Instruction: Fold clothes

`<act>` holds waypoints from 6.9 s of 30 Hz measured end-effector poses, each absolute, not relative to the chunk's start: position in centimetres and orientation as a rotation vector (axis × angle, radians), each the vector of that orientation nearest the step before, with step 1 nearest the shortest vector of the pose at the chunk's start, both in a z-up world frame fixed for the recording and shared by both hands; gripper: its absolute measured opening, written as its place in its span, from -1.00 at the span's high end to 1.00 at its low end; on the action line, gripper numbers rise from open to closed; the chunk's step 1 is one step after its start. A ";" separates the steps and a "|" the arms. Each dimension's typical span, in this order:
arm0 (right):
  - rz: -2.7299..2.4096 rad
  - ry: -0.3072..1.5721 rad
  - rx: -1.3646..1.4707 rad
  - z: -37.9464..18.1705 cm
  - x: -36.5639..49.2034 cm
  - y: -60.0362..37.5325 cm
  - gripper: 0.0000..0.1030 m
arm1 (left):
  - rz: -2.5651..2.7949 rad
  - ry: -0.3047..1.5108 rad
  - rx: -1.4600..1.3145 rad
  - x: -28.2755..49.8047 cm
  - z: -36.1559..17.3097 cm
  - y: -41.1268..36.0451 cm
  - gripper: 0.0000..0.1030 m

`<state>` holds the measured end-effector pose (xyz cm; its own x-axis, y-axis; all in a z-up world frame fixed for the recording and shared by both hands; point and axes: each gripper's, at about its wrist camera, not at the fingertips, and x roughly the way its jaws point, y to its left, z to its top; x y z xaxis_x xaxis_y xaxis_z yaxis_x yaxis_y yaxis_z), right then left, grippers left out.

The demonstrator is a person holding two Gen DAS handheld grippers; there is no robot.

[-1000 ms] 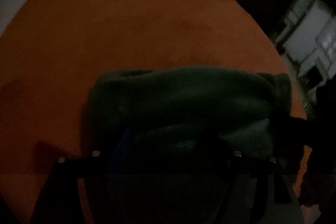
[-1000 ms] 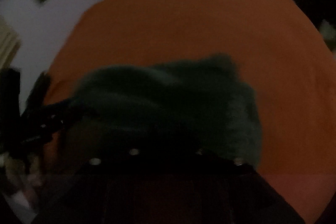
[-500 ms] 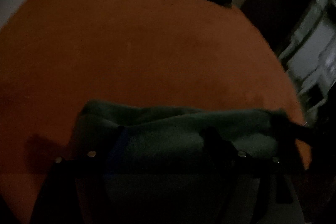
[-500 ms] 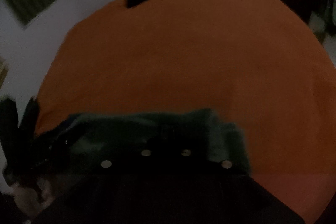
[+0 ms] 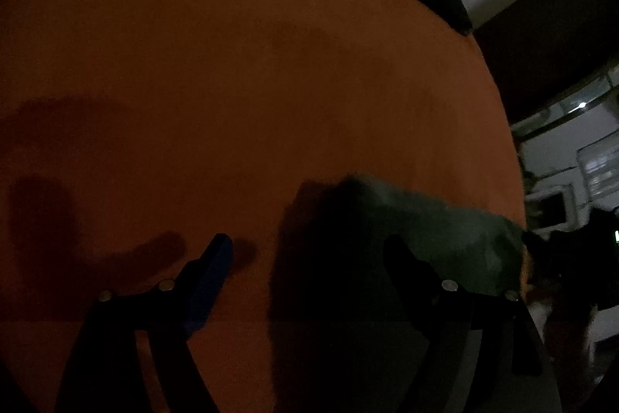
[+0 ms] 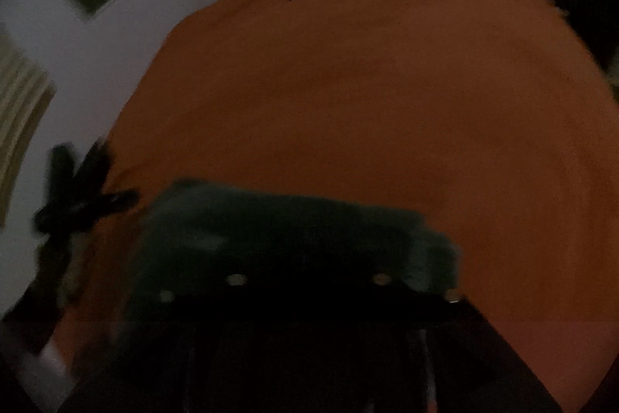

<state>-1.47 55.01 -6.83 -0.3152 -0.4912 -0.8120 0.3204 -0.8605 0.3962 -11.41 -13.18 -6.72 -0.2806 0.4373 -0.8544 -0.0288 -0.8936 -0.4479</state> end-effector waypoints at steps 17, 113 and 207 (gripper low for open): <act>-1.333 0.388 1.567 -12.7 -13.5 26.2 0.46 | 1.982 -0.591 -1.723 3.6 -8.7 -8.9 -0.55; -1.941 -0.175 1.456 -10.1 -1.8 48.0 0.54 | 2.011 -0.207 -1.352 -12.7 -2.3 -4.9 -0.13; -2.145 -0.625 1.393 -17.2 -4.8 57.3 0.90 | 2.309 -0.489 -1.482 -15.4 -6.4 -18.0 -0.17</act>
<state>-4.79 57.31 -17.17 -0.3489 -0.6323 -0.6917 0.1621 -0.7676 0.6200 -15.36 -17.96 -6.35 -0.3898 0.4683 -0.7930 -0.1066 -0.8782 -0.4662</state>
